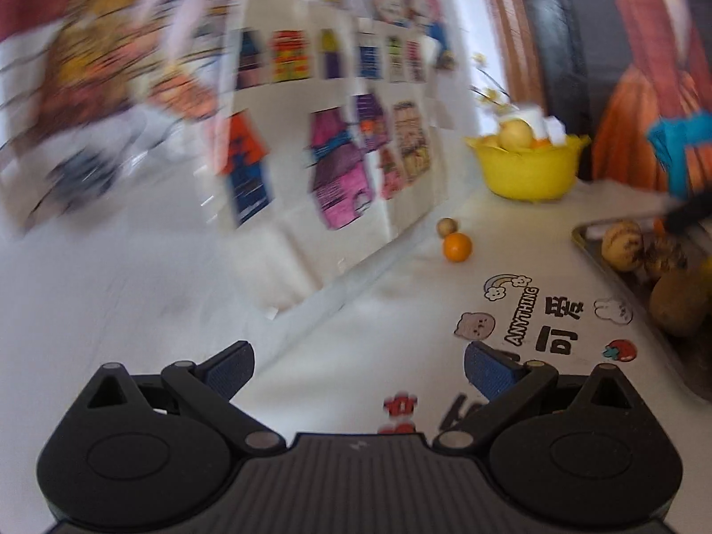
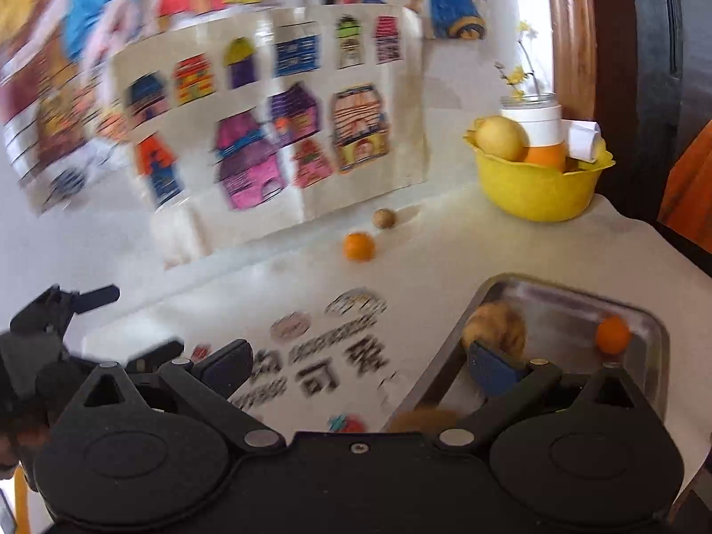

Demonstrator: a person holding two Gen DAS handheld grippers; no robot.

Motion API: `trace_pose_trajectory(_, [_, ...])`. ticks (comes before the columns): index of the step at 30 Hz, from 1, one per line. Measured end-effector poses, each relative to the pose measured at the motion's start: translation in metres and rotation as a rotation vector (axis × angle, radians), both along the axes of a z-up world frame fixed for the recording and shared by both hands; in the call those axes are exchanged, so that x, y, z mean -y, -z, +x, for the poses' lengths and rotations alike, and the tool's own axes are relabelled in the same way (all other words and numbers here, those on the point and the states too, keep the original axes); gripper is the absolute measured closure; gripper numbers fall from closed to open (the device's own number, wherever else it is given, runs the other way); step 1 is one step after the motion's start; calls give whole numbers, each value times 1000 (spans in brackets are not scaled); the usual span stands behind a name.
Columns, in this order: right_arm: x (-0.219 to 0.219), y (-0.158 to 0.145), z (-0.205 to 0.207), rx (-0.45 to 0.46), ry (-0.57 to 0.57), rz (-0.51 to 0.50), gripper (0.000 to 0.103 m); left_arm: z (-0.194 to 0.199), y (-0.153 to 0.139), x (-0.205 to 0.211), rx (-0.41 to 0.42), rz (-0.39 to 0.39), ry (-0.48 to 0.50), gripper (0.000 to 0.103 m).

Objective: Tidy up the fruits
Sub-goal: 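Grasp the orange with the left tool while the right tool grasps the small brown kiwi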

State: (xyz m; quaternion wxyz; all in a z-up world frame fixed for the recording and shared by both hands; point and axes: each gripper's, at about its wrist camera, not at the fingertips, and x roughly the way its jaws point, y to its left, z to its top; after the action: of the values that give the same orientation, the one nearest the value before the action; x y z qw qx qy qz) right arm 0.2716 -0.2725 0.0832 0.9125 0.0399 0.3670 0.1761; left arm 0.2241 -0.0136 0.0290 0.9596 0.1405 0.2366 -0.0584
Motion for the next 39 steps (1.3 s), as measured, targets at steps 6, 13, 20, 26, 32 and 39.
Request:
trace_pose_trajectory(6, [0,-12,94,-88,25,-42,1,48,-4,26,23,28,108,0])
trace_pose_trajectory(13, [-2,22,189,-186,95,-14,1,106,11,64,36,62,161,0])
trace_pose_trajectory(20, [-21,52,239,-202,97,80,1,140,30,81,-1,3,189,0])
trace_pose_trajectory(26, [-40,71,261,-200,65,94,13,164,39,84,-68,-93,164,0])
trace_pose_trajectory(32, [-54,86,272,-216,32,110,32,182,41,74,-123,-176,93,6])
trace_pose_trajectory(39, [-64,94,275,-223,13,107,52,189,51,79,-163,-201,113,24])
